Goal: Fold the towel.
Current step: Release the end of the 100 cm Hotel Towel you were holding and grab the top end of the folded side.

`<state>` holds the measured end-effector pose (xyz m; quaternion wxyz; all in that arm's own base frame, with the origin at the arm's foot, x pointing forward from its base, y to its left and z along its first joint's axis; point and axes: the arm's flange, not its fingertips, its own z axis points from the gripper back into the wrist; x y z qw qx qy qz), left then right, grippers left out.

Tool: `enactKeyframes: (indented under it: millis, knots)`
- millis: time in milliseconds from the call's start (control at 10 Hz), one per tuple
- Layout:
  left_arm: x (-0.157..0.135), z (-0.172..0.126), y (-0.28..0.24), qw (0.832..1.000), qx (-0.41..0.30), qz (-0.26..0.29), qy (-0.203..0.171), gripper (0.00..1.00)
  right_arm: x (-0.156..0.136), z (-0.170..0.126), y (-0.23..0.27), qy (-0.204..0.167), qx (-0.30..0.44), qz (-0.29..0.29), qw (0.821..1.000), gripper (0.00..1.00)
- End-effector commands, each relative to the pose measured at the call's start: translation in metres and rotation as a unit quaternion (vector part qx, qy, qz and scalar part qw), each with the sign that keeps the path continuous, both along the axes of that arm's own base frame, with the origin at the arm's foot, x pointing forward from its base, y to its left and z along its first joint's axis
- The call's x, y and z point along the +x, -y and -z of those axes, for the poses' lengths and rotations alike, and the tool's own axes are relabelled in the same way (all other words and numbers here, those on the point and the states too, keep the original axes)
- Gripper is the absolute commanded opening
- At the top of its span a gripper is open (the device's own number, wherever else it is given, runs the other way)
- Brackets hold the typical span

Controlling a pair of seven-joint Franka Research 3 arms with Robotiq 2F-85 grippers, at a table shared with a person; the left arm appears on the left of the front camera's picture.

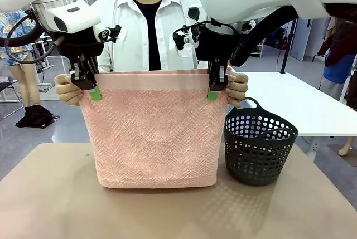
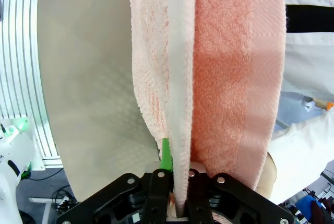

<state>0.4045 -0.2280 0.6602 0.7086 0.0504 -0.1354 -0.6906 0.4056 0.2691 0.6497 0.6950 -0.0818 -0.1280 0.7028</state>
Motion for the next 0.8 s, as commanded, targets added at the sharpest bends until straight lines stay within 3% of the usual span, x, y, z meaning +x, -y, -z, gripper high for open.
enactKeyframes:
  millis: [0,100,200,300,400,500,600,700]
  knots:
    - [-0.002,-0.001,-0.002,1.000,0.003,0.009,0.005,0.36,-0.003,0.001,0.001,0.002,-0.001,0.001,1.000,0.38]
    - [-0.002,-0.001,-0.002,1.000,0.002,0.007,0.006,0.71,-0.006,-0.002,0.003,0.008,-0.002,0.001,1.000,0.57]
    - [-0.003,-0.002,-0.001,1.000,0.015,0.006,0.012,0.40,-0.011,-0.006,0.004,0.013,-0.004,-0.001,1.000,0.73]
    - [-0.007,-0.006,-0.003,1.000,0.020,0.005,0.019,1.00,-0.015,-0.011,0.004,0.019,-0.005,0.001,1.000,0.92]
    - [-0.011,-0.012,-0.005,0.999,0.017,0.009,0.028,0.73,-0.020,-0.018,0.005,0.028,-0.004,0.002,1.000,1.00]
    - [-0.017,-0.019,-0.007,0.999,0.013,0.010,0.038,1.00,-0.025,-0.026,0.004,0.039,-0.003,0.003,0.999,1.00]
    - [-0.023,-0.026,-0.008,0.999,0.011,0.012,0.050,0.79,-0.030,-0.036,0.004,0.051,-0.004,0.002,0.999,1.00]
    - [-0.029,-0.034,-0.010,0.998,0.008,0.014,0.064,1.00,-0.034,-0.046,0.004,0.063,-0.002,0.002,0.998,0.90]
